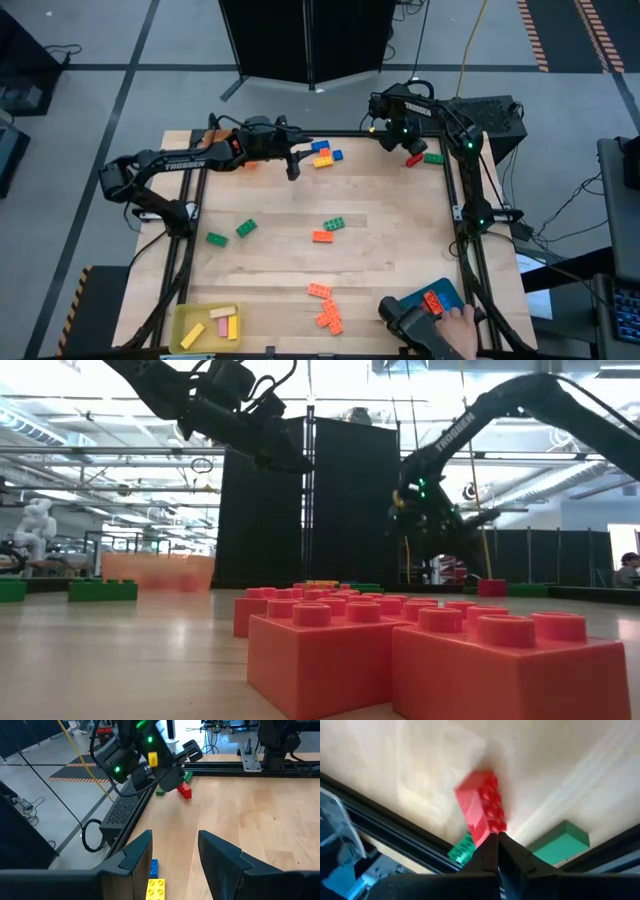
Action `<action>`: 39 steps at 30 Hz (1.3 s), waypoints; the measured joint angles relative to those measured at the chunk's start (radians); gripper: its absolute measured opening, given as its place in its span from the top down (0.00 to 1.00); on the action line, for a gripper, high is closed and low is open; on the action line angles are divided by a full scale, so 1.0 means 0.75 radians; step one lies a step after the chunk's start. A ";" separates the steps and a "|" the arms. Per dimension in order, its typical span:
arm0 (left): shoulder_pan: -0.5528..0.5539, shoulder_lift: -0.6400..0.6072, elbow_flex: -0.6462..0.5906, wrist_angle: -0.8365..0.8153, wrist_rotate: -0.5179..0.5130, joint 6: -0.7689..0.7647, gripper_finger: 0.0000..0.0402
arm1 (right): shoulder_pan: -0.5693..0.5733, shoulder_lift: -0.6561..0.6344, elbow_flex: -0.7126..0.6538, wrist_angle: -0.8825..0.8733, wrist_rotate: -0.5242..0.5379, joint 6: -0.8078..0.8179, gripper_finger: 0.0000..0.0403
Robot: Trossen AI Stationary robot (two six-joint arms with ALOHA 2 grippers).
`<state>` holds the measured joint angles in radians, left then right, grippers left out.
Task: Sort blocks by size
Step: Put the green block into the yellow bin
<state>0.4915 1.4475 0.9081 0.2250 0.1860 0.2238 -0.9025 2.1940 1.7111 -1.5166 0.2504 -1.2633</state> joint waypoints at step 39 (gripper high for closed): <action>-0.019 -0.056 -0.002 -0.101 0.002 0.040 0.60 | 0.011 -0.078 -0.014 0.287 -0.045 2.442 1.00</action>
<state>0.4770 1.4052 0.9070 0.1496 0.1873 0.2534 -0.8946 2.1353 1.7009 -1.3015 0.2163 0.5678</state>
